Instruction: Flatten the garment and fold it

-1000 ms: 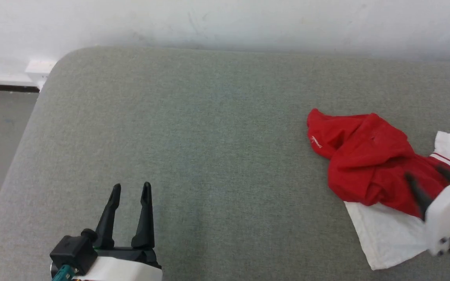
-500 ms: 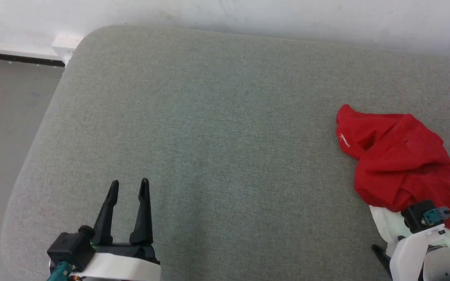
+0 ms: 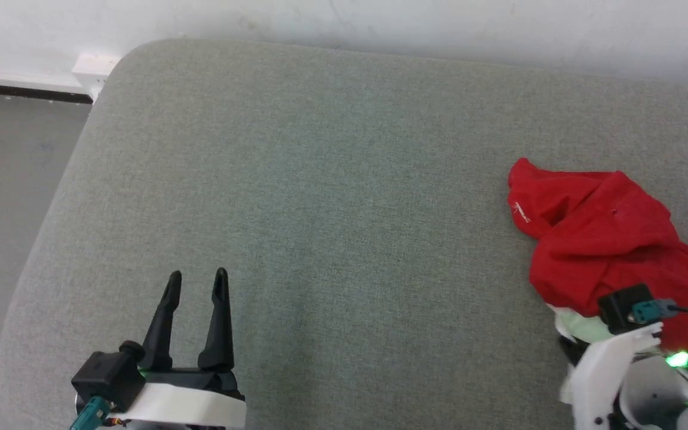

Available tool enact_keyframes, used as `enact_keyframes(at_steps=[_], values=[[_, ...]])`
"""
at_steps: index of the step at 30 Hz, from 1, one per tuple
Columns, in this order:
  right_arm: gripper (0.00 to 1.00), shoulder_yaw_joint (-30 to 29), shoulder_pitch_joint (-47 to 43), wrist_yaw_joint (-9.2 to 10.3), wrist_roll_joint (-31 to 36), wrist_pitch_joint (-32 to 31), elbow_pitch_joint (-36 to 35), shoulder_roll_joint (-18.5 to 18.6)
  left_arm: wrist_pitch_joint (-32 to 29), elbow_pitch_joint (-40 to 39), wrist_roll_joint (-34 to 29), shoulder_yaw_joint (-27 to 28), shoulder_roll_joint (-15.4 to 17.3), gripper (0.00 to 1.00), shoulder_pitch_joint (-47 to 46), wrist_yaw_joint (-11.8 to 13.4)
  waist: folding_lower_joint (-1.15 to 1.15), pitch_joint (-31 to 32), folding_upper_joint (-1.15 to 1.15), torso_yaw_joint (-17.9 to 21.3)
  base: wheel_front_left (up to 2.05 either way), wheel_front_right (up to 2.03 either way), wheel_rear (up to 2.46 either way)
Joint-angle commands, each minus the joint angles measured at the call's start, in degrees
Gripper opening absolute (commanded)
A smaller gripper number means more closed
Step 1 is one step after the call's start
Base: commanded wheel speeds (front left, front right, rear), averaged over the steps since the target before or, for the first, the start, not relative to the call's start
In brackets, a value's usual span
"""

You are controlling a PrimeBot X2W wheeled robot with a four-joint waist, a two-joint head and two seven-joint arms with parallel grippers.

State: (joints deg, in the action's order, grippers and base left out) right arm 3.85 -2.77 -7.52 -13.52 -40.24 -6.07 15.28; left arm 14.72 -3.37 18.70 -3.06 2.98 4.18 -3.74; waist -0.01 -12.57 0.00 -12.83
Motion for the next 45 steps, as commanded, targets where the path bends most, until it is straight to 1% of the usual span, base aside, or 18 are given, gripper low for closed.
enact_keyframes(at_steps=[1,3,7,11,14,17,19,22,23,24,25,27,29,33,37,38,41,45], values=[[0.0,1.37,1.34,0.03,-1.48,0.42,-1.15,-1.4,0.28,0.03,0.55,-0.01,-0.1,1.0,-0.98,0.32,0.01,0.5,0.0,0.3,0.0,0.0,0.0],[0.0,3.13,3.03,0.03,-2.99,0.82,-3.21,-2.12,0.28,0.13,0.76,-0.15,-0.1,1.0,-0.98,0.42,0.01,0.82,0.0,0.44,0.0,0.0,0.0],[0.0,9.76,8.8,0.03,-5.15,1.05,-6.2,-3.19,0.28,0.32,1.14,-0.19,-0.1,1.0,-0.88,0.59,0.01,1.34,0.0,0.59,0.0,0.0,0.0],[0.0,18.39,16.61,0.03,-7.31,1.99,-4.66,-5.79,0.28,0.41,1.45,0.13,-0.1,1.0,-0.92,0.55,0.01,1.58,0.0,0.14,0.0,0.0,0.0],[0.0,24.42,21.73,0.03,-9.26,3.03,-0.36,-8.37,0.28,0.45,1.87,0.12,-0.11,1.0,-1.2,0.54,0.01,1.5,0.0,-0.96,0.0,0.0,0.0],[0.0,29.32,25.57,0.03,-10.55,4.62,6.1,-10.3,0.28,0.8,2.13,-0.16,-0.11,1.0,-1.25,0.49,0.01,1.4,0.0,-2.34,0.0,0.0,0.0],[0.0,31.29,27.0,0.03,-11.1,5.72,11.55,-11.16,0.28,1.24,2.24,-0.72,-0.11,1.0,-1.27,0.34,0.01,1.41,0.0,-3.53,0.0,0.0,0.0],[0.0,31.94,28.24,0.03,-10.72,7.72,20.93,-11.91,0.28,1.94,2.31,-1.55,-0.11,1.0,-1.6,0.18,0.01,1.5,0.0,-5.03,0.0,0.0,0.0],[0.0,31.94,28.24,0.03,-10.72,7.72,20.93,-11.91,0.28,1.94,2.31,-1.55,-0.11,1.0,-1.6,0.18,0.01,1.5,0.0,-5.03,0.0,0.0,0.0],[0.46,31.52,28.96,0.03,-8.94,10.03,26.77,-12.11,0.28,2.45,2.38,-2.32,-0.11,1.0,-1.94,0.11,0.01,1.65,0.0,-5.96,0.0,0.0,0.0],[1.0,31.18,29.18,0.03,-8.37,11.43,29.21,-12.19,0.28,2.68,2.43,-2.72,-0.11,1.0,-2.09,0.11,0.01,1.75,0.0,-6.34,0.0,0.0,0.0],[1.0,31.62,29.65,0.03,-7.72,13.53,32.84,-12.3,0.28,3.08,2.4,-3.28,-0.11,1.0,-2.27,0.17,0.01,2.09,0.0,-6.71,0.0,0.0,0.0],[1.0,32.24,29.81,0.03,-9.76,15.25,34.16,-12.35,0.28,3.18,2.41,-3.26,-0.11,1.0,-2.12,0.38,0.01,2.7,0.0,-6.41,0.0,0.0,0.0],[1.0,33.99,30.9,0.03,-13.58,17.69,32.93,-12.38,0.28,3.45,1.75,-2.97,-0.11,1.0,-1.05,0.45,0.01,4.3,0.0,-4.74,0.0,0.0,0.0],[1.0,31.91,30.91,0.03,-15.33,20.11,29.92,-12.39,0.28,3.1,1.06,-2.45,-0.11,1.0,0.15,0.4,0.01,5.88,0.0,-2.14,0.0,0.0,0.0],[1.0,31.91,30.91,0.03,-15.33,20.11,29.92,-12.39,0.28,3.1,1.06,-2.45,-0.11,1.0,0.15,0.4,0.01,5.88,0.0,-2.14,0.0,0.0,0.0],[1.0,27.12,29.6,0.03,-13.65,22.71,27.27,-12.39,0.28,2.66,0.47,-2.17,-0.11,1.0,0.8,0.24,0.01,6.67,0.0,-0.02,0.0,0.0,0.0],[1.0,17.04,25.49,0.03,-6.37,28.41,21.9,-12.36,0.28,1.8,-0.23,-1.95,-0.11,1.0,1.39,0.2,0.01,7.19,0.0,2.56,0.0,0.0,0.0]])
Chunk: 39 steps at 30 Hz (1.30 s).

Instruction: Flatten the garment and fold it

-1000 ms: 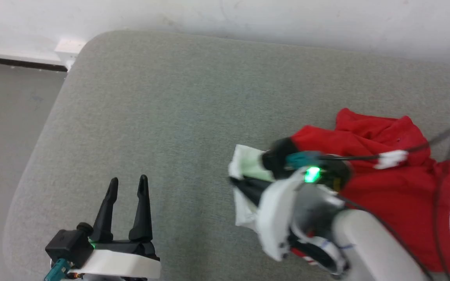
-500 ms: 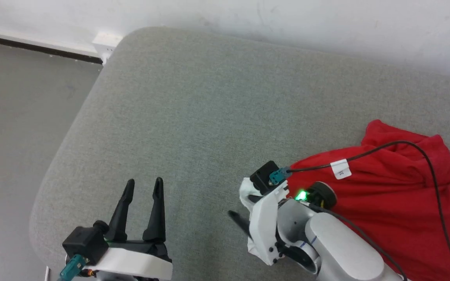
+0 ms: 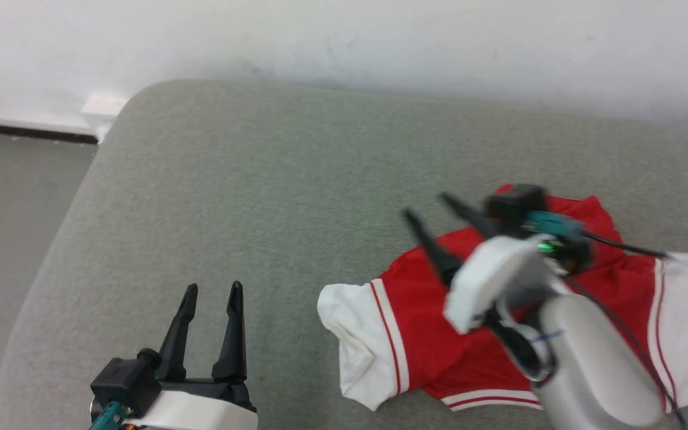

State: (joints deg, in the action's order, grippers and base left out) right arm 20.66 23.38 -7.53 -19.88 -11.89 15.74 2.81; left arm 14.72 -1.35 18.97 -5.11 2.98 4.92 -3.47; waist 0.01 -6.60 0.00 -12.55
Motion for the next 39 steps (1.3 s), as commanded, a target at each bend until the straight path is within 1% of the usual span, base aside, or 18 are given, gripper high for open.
enact_keyframes(at_steps=[1,7,9,13,16,19,21,26,28,31,33,39], values=[[1.0,-2.72,-2.25,0.04,1.83,1.69,-1.67,0.11,0.28,-0.44,-0.63,0.2,-0.11,1.0,0.77,-0.06,-0.01,1.28,0.0,2.83,0.0,0.0,0.0],[1.0,-18.37,-14.07,0.04,9.52,10.88,-13.54,0.09,0.28,-1.55,-1.17,0.67,-0.11,1.0,1.46,-0.12,-0.01,1.39,0.0,5.41,0.0,0.0,0.0],[1.0,-22.64,-17.99,0.04,10.6,13.38,-16.66,0.08,0.28,-1.94,-1.25,0.96,-0.11,1.0,1.75,-0.09,-0.01,1.32,0.0,6.04,0.0,0.0,0.0],[1.0,-29.14,-25.26,0.04,12.88,18.59,-21.1,0.08,0.28,-2.65,-1.44,1.29,-0.11,1.0,2.57,-0.25,-0.01,1.1,0.0,6.86,0.0,0.0,0.0],[1.0,-32.41,-30.36,0.04,11.43,22.44,-22.34,0.08,0.28,-3.16,-3.02,1.48,-0.11,1.0,3.28,-0.52,-0.01,0.85,0.0,7.27,0.0,0.0,0.0],[1.0,-34.58,-34.42,0.04,8.63,24.58,-21.6,0.08,0.28,-3.36,-4.36,1.8,-0.11,1.0,4.46,-0.54,-0.01,0.66,0.0,7.92,0.0,0.0,0.0],[1.0,-34.98,-36.02,0.04,6.9,25.4,-20.5,0.08,0.28,-3.16,-4.81,2.01,-0.11,1.0,5.31,-0.37,-0.01,0.66,0.0,8.47,0.0,0.0,0.0],[1.0,-35.11,-36.08,0.04,6.11,26.44,-19.86,0.08,0.03,-1.73,-6.7,1.55,0.48,1.0,5.22,-0.38,-0.01,0.3,0.0,9.43,0.0,0.0,0.0],[1.0,-35.26,-35.36,0.04,6.39,26.59,-20.16,0.07,-1.75,-1.42,-6.51,0.75,0.93,1.0,3.84,-0.86,-0.01,-0.02,0.0,9.48,0.0,0.0,0.0],[1.0,-35.6,-34.4,0.04,6.68,26.72,-20.56,0.07,-6.15,-1.43,-6.54,-0.78,2.26,1.0,0.78,-1.65,-0.01,-0.73,0.0,9.26,0.0,0.0,0.0],[1.0,-35.72,-33.96,0.04,6.81,26.77,-20.6,0.07,-10.23,-0.86,-6.44,-1.93,3.33,1.0,-1.59,-2.14,-0.01,-1.23,0.0,9.02,0.0,0.0,0.0],[1.0,-34.62,-32.57,0.04,6.94,26.83,-19.98,0.07,-26.62,3.12,-5.92,-6.77,7.2,1.0,-8.76,-3.33,-0.01,-3.33,0.0,8.79,0.0,0.0,0.0]])
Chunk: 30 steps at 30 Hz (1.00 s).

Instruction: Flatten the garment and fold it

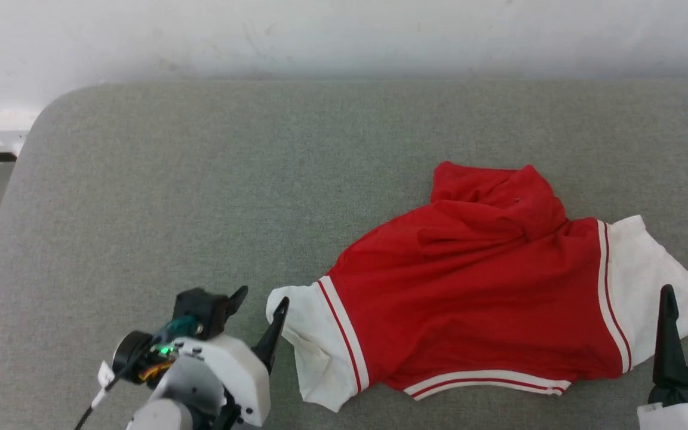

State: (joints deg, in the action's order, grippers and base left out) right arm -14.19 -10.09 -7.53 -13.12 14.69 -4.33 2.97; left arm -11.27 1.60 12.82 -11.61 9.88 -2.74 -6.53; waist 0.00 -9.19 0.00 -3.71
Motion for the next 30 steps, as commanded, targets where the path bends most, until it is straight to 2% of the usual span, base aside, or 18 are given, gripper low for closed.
enact_keyframes(at_steps=[1,6,10,15,16,17,18,19,25,30], values=[[1.0,0.45,1.14,0.04,0.23,0.25,0.21,-0.09,-2.56,0.6,0.58,-0.54,0.44,1.0,-2.07,-0.31,0.0,-1.08,0.0,0.08,0.0,0.0,0.0],[1.0,0.93,2.13,0.04,0.14,0.28,0.85,-0.09,-9.82,3.28,3.23,-0.49,-0.29,1.0,-4.78,0.22,0.0,-2.61,0.0,1.32,0.0,0.0,0.0],[1.0,0.68,2.8,0.04,0.09,0.29,1.05,-0.09,-15.62,5.41,2.81,-0.52,-0.04,1.0,-5.32,2.53,0.0,-3.65,0.0,2.43,0.0,0.0,0.0],[1.0,0.42,3.33,0.04,-0.2,0.29,1.18,-0.09,-20.45,5.91,4.17,-0.09,-1.25,1.0,-5.42,4.77,0.0,-4.73,0.0,3.32,0.0,0.0,0.0],[1.0,0.43,3.38,0.04,-0.25,0.29,1.23,-0.09,-21.66,6.2,4.46,-0.17,-1.44,0.96,-5.29,5.08,0.0,-4.81,0.0,3.45,0.0,0.0,0.0],[1.0,0.47,3.42,0.04,-0.29,0.3,1.26,-0.09,-22.58,6.32,4.65,-0.37,-1.53,0.76,-5.19,5.17,0.0,-4.93,0.0,3.58,0.0,0.0,0.0],[1.0,0.54,3.48,0.04,-0.34,0.3,1.25,-0.09,-22.82,6.24,4.76,-0.41,-1.64,0.35,-5.24,5.33,0.0,-5.06,0.0,3.7,0.0,0.0,0.0],[1.0,0.61,3.56,0.04,-0.37,0.3,1.25,-0.09,-23.09,6.29,4.83,-0.7,-1.63,0.0,-5.26,5.11,0.0,-5.15,0.0,3.82,0.0,0.0,0.0],[1.0,0.52,3.89,0.04,-0.19,0.3,1.25,-0.09,-22.53,5.27,7.24,-0.89,-2.28,0.0,-4.67,3.74,0.0,-5.13,0.0,3.64,0.0,0.0,0.0],[1.0,1.47,4.88,0.04,1.61,0.26,0.58,-0.09,-15.39,1.25,8.15,2.14,-2.99,0.0,-2.74,5.52,0.0,-4.62,0.0,3.34,0.0,0.0,0.0]])
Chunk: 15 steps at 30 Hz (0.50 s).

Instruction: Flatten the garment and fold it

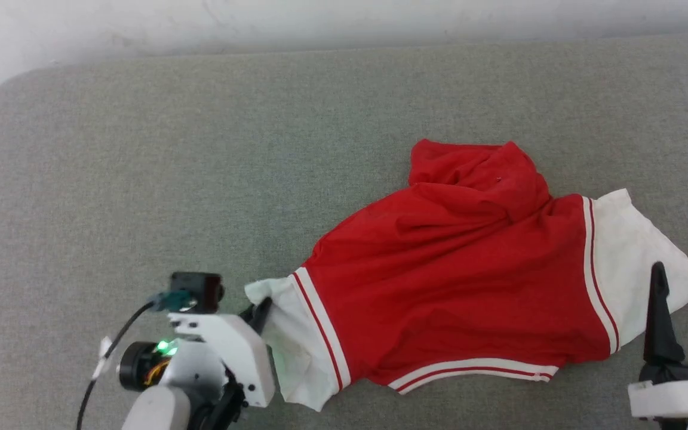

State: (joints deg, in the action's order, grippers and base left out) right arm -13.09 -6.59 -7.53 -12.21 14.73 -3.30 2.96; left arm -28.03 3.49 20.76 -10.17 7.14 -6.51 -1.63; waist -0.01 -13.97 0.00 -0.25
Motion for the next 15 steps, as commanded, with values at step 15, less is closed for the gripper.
enact_keyframes(at_steps=[15], values=[[1.0,-2.46,7.04,0.04,10.43,-14.56,-8.04,-0.08,8.26,-12.51,5.33,12.48,2.47,0.0,11.34,4.63,0.01,-0.57,0.0,-2.95,0.0,0.0,0.0]])
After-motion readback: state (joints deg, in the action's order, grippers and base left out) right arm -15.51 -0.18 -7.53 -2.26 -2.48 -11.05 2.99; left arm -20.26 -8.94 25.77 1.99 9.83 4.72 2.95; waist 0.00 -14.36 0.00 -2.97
